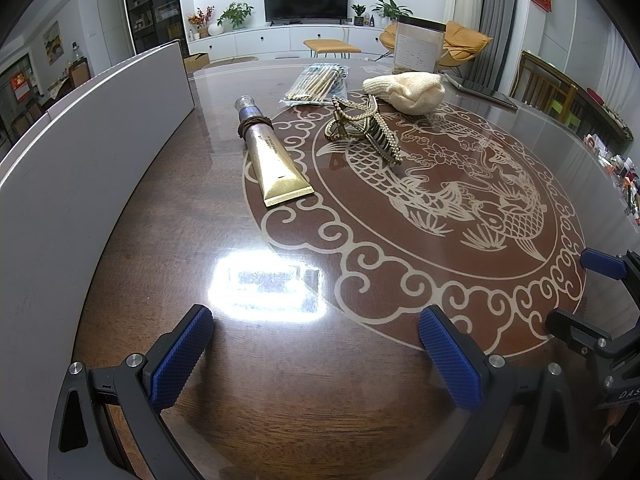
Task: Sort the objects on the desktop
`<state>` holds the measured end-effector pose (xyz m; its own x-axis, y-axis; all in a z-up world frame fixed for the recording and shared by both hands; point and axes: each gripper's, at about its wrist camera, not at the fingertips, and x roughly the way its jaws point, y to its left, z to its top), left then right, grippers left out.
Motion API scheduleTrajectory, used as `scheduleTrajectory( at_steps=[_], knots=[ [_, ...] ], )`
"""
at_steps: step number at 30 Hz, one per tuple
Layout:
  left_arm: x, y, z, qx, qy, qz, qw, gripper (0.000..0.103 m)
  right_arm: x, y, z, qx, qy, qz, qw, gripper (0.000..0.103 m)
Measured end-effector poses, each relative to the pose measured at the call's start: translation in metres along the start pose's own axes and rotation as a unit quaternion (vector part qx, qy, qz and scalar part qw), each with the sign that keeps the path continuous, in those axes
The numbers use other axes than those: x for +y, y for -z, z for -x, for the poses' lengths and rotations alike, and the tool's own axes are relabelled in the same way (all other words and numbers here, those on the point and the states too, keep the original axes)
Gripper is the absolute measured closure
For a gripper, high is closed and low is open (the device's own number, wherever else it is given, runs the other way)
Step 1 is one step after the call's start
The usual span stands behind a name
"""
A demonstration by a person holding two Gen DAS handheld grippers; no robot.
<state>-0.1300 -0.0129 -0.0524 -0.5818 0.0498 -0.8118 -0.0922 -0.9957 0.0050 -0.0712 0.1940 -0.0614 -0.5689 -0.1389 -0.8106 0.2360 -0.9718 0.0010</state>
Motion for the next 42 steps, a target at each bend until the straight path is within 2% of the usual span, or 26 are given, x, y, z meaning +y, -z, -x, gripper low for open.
scheduleTrajectory(
  at_steps=[25, 30, 39, 42],
  knots=[
    [0.000, 0.000, 0.000, 0.000, 0.000, 0.000, 1.0000, 0.000, 0.000, 0.000, 0.000, 0.000, 0.000, -0.001, 1.000, 0.000],
    [0.001, 0.005, 0.005, 0.015, 0.004, -0.005, 0.9999, 0.000, 0.002, 0.000, 0.000, 0.001, 0.003, 0.002, 1.000, 0.000],
    [0.025, 0.006, 0.004, 0.021, -0.032, 0.044, 0.9983, 0.000, 0.006, 0.001, 0.001, 0.003, 0.010, 0.007, 1.000, 0.000],
    [0.033, 0.007, 0.004, 0.020, -0.043, 0.061, 0.9970, 0.000, 0.013, -0.018, -0.011, 0.026, 0.002, 0.013, 1.000, 0.001]
  ],
)
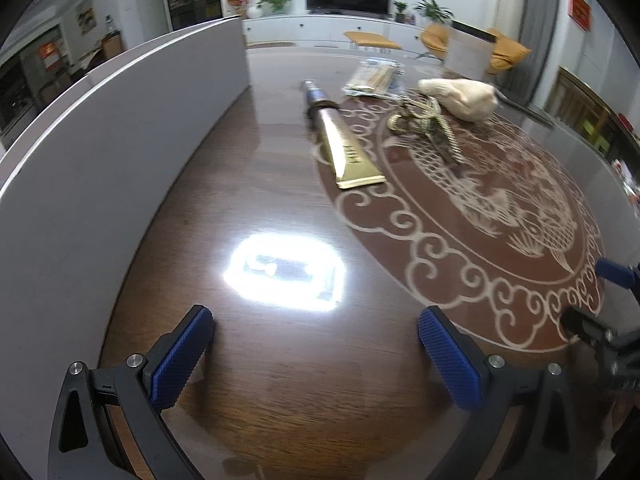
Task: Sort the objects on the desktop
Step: 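Grasp the gold rhinestone claw clip with the right tool, then grasp the gold tube with the left tool while the right tool holds the claw clip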
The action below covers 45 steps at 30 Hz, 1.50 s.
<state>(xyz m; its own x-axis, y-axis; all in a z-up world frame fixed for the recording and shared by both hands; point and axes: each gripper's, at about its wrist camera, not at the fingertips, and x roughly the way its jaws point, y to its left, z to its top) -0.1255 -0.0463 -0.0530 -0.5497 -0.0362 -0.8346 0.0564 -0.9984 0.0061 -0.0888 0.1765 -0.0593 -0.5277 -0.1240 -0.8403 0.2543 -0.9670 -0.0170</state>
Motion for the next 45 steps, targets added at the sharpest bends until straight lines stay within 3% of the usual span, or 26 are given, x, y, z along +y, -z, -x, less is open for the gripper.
scheduleTrajectory(
  at_steps=[2, 6, 10, 13, 14, 16, 17, 18, 21, 28, 34, 35, 37, 41, 45],
  knots=[
    [0.001, 0.000, 0.000, -0.001, -0.002, 0.002, 1.0000, 0.000, 0.009, -0.034, -0.012, 0.006, -0.035, -0.014, 0.999, 0.004],
    [0.002, 0.001, 0.001, -0.006, -0.002, 0.002, 1.0000, 0.000, 0.037, -0.105, -0.036, -0.011, -0.065, -0.026, 0.997, 0.004],
    [0.002, 0.002, 0.002, -0.010, -0.002, 0.003, 0.9999, 0.000, 0.066, -0.158, -0.075, 0.001, -0.067, -0.037, 0.997, 0.004],
    [0.002, 0.002, 0.001, -0.012, -0.003, 0.004, 0.9999, 0.000, 0.078, -0.177, -0.100, 0.015, -0.058, -0.046, 0.997, 0.006],
    [0.002, 0.001, 0.001, -0.012, -0.003, 0.004, 0.9999, 0.000, 0.080, -0.182, -0.106, 0.014, -0.052, -0.049, 0.997, 0.010],
    [0.002, 0.001, 0.001, -0.013, -0.003, 0.004, 0.9999, 0.000, 0.083, -0.186, -0.106, -0.001, -0.040, -0.048, 0.998, 0.035],
    [0.002, 0.000, 0.001, -0.013, -0.003, 0.004, 0.9999, 0.000, 0.084, -0.186, -0.105, -0.006, -0.037, -0.048, 0.998, 0.040],
    [0.002, 0.000, 0.001, -0.013, -0.003, 0.005, 0.9999, 0.000, 0.084, -0.185, -0.104, -0.011, -0.044, -0.049, 0.998, 0.048],
    [0.002, -0.001, -0.001, -0.013, -0.003, 0.005, 0.9999, 0.000, 0.081, -0.172, -0.095, -0.015, -0.050, -0.040, 0.998, 0.057],
    [0.003, 0.000, -0.001, -0.015, -0.004, 0.007, 0.9999, 0.000, 0.060, -0.081, -0.034, -0.031, -0.011, 0.006, 0.999, 0.057],
    [0.003, 0.000, -0.001, -0.015, -0.004, 0.007, 0.9999, 0.000, 0.028, -0.001, 0.018, -0.048, 0.018, -0.021, 0.998, 0.056],
    [0.003, 0.000, -0.001, -0.015, -0.004, 0.007, 0.9999, 0.000, 0.023, 0.011, 0.024, -0.054, 0.028, -0.030, 0.998, 0.053],
    [0.003, 0.000, -0.001, -0.015, -0.004, 0.007, 0.9999, 0.000, 0.016, 0.020, 0.028, -0.056, 0.043, -0.038, 0.997, 0.032],
    [0.003, 0.000, -0.001, -0.015, -0.004, 0.007, 0.9999, 0.000, 0.004, 0.022, 0.025, -0.042, 0.037, -0.041, 0.998, 0.026],
    [0.003, 0.001, -0.001, -0.015, -0.004, 0.007, 0.9999, 0.000, -0.002, 0.025, 0.020, -0.034, 0.037, -0.051, 0.997, 0.011]
  ],
)
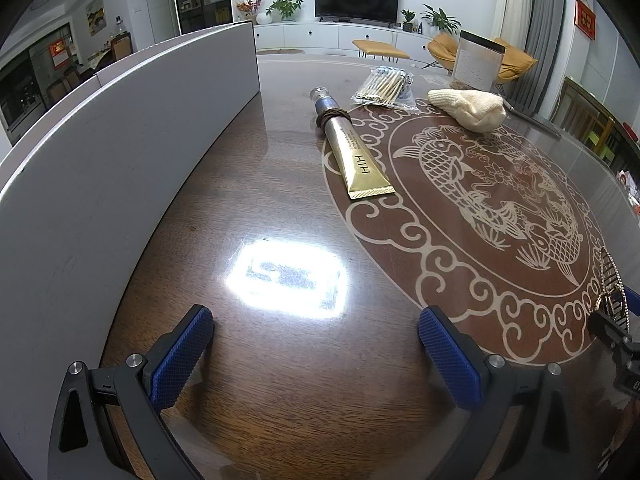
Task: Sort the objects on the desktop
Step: 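Grasp the gold tube with the left tool while the right tool holds the claw clip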
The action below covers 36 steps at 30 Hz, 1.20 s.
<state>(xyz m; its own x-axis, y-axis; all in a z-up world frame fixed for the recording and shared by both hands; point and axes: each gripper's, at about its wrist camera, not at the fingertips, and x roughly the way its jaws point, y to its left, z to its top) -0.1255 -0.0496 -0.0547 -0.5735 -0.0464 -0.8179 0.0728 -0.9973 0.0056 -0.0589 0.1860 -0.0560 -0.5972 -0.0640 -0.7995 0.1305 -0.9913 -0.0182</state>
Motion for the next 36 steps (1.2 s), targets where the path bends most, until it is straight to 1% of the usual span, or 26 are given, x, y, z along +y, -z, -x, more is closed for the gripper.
scheduleTrajectory(
  at_steps=[5, 8, 11, 13, 18, 21, 23, 24, 25, 26, 27, 28, 31, 34, 36],
  knots=[
    [0.000, 0.000, 0.001, 0.003, -0.002, 0.003, 1.0000, 0.000, -0.002, 0.002, -0.005, 0.008, -0.006, -0.001, 1.000, 0.001],
    [-0.005, -0.010, -0.005, 0.017, 0.003, -0.002, 0.9998, 0.000, 0.000, 0.003, -0.006, 0.010, -0.007, 0.004, 1.000, 0.000],
    [-0.018, -0.033, -0.020, 0.038, 0.021, -0.030, 0.9986, 0.000, 0.000, 0.003, -0.005, 0.010, -0.007, 0.004, 1.000, 0.000],
    [-0.024, -0.054, -0.034, 0.047, 0.025, -0.038, 0.9979, 0.000, 0.000, 0.004, -0.005, 0.010, -0.007, 0.004, 1.000, 0.000],
    [-0.025, -0.105, -0.070, 0.056, 0.006, -0.009, 0.9984, 0.000, 0.000, 0.004, -0.005, 0.010, -0.008, 0.005, 1.000, 0.000],
    [-0.029, -0.128, -0.086, 0.057, 0.006, -0.010, 0.9983, 0.000, 0.001, 0.003, -0.005, 0.010, -0.010, 0.008, 1.000, 0.000],
    [-0.032, -0.137, -0.093, 0.047, 0.011, -0.021, 0.9986, 0.000, 0.001, 0.003, -0.005, 0.010, -0.010, 0.008, 1.000, 0.000],
    [-0.032, -0.139, -0.094, 0.037, 0.011, -0.024, 0.9990, 0.004, 0.001, 0.003, -0.005, 0.010, -0.010, 0.008, 1.000, 0.000],
    [-0.031, -0.140, -0.092, 0.023, 0.010, -0.024, 0.9994, 0.026, 0.001, 0.003, -0.005, 0.010, -0.010, 0.008, 1.000, 0.000],
    [-0.028, -0.143, -0.090, 0.009, 0.010, -0.025, 0.9996, 0.041, 0.001, 0.003, -0.005, 0.010, -0.010, 0.008, 1.000, 0.000],
    [-0.027, -0.144, -0.087, 0.004, 0.009, -0.029, 0.9995, 0.070, 0.001, 0.003, -0.005, 0.010, -0.010, 0.008, 1.000, 0.000],
    [-0.026, -0.143, -0.086, 0.003, 0.017, -0.032, 0.9993, 0.074, 0.001, 0.003, -0.005, 0.010, -0.010, 0.008, 1.000, 0.000],
    [-0.023, -0.125, -0.075, -0.002, 0.022, -0.046, 0.9987, 0.074, 0.001, 0.003, -0.005, 0.010, -0.010, 0.008, 1.000, 0.000],
    [-0.021, -0.093, -0.052, 0.002, 0.045, -0.057, 0.9974, 0.074, 0.001, 0.003, -0.005, 0.010, -0.010, 0.008, 1.000, 0.000],
    [-0.025, -0.061, -0.030, 0.007, 0.061, -0.071, 0.9956, 0.074, 0.001, 0.003, -0.005, 0.010, -0.010, 0.008, 1.000, 0.000]
  ],
)
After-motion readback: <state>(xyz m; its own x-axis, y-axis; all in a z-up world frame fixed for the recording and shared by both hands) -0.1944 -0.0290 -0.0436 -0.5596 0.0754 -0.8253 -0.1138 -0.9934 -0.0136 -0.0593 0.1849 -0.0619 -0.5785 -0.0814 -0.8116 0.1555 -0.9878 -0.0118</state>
